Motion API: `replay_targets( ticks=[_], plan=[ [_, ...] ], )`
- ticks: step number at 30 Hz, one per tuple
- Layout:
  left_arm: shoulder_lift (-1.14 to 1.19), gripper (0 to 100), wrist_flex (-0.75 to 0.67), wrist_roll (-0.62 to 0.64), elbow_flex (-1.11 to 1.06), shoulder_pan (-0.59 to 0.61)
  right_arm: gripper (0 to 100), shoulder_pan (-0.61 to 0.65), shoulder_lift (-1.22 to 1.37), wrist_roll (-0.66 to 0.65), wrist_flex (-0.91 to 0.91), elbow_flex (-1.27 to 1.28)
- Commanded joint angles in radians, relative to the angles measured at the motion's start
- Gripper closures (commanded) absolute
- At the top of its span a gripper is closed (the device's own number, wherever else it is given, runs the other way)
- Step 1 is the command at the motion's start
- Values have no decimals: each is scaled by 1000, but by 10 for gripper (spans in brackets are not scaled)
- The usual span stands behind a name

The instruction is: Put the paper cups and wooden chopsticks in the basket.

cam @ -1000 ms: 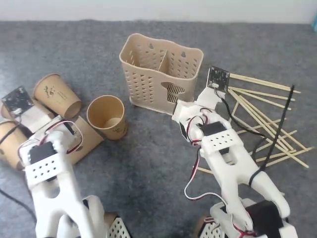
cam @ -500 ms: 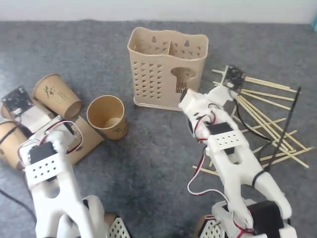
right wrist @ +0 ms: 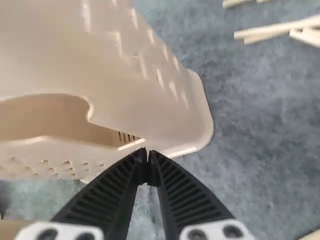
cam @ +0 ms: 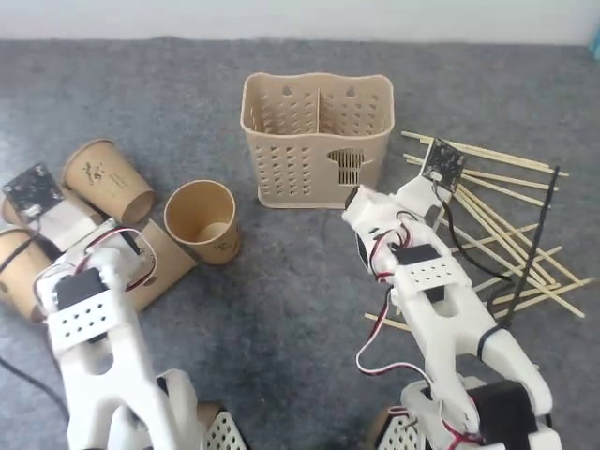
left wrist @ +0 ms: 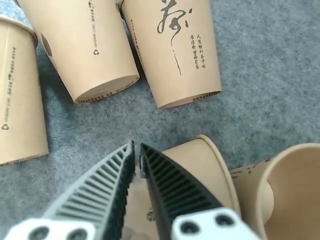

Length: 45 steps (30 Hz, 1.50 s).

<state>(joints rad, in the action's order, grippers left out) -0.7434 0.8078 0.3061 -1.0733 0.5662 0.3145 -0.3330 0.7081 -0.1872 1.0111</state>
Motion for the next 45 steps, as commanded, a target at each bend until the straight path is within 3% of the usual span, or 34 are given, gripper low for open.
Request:
replay_targets(
  ticks=[1, 8, 13, 19, 22, 28, 34, 39, 45],
  plan=[
    [0, 987, -26, -12, 10, 5, 991, 10, -50, 12, 22, -3],
    [0, 987, -26, -12, 12, 8, 991, 4, -93, 5, -4, 9],
    [-2, 985, -17, -11, 18, 9, 991, -7, -360, 2, -278, 12],
    [8, 984, 198, -11, 176, 44, 989, 45, -751, -311, -621, 18],
    [8, 982, 250, -37, 219, 57, 989, 44, -829, -336, -650, 40],
    [9, 875, 379, -81, 305, 40, 989, 76, -700, -344, -659, 3],
    [35, 870, 532, -80, 456, -38, 989, 119, -400, -342, -656, -92],
    [224, 870, 621, -15, 607, -153, 989, 116, -242, -342, -650, -152],
    [431, 870, 640, 23, 786, -222, 989, 91, -249, -344, -650, -153]
  ],
)
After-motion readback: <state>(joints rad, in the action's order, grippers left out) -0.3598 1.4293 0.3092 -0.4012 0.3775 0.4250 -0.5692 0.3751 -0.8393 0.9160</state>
